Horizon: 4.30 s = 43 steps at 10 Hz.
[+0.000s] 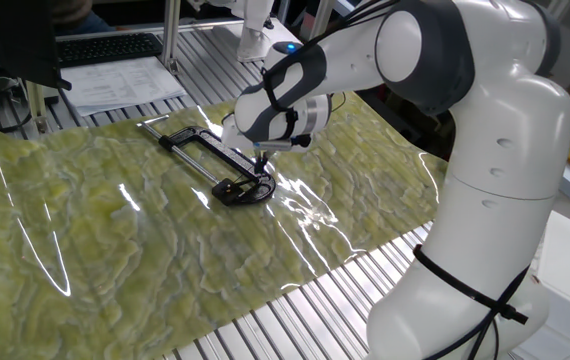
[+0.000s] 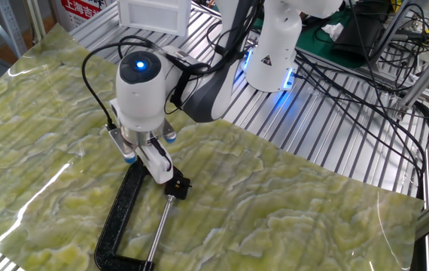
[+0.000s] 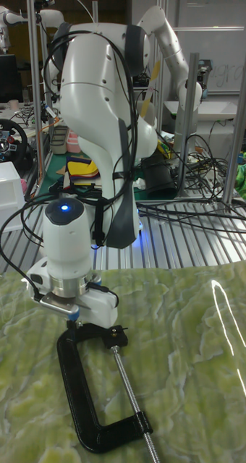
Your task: Turn the hands of a clock
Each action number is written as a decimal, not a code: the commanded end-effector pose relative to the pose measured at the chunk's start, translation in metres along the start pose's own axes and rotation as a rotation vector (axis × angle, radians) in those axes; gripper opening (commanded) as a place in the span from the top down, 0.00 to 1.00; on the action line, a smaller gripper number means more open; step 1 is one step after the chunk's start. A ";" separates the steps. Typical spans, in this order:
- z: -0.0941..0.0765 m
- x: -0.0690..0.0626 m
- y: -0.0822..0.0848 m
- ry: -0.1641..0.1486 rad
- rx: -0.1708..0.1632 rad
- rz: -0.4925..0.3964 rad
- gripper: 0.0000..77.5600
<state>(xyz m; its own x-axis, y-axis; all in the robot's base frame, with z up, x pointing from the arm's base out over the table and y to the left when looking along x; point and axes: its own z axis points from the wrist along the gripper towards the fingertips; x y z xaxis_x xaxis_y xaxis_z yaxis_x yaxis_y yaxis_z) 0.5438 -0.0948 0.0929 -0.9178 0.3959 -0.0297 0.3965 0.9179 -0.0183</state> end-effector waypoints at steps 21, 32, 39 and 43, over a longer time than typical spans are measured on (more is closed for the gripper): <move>-0.004 0.066 -0.022 0.001 0.031 0.064 1.00; -0.002 0.064 -0.019 -0.006 0.053 0.012 1.00; 0.012 0.068 -0.018 -0.004 0.027 0.023 1.00; 0.010 0.079 -0.019 0.009 0.013 0.047 1.00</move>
<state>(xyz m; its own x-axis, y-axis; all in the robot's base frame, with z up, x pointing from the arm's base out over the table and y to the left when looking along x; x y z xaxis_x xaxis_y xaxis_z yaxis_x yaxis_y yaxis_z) 0.4680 -0.0832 0.0781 -0.9048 0.4251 -0.0256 0.4259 0.9039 -0.0394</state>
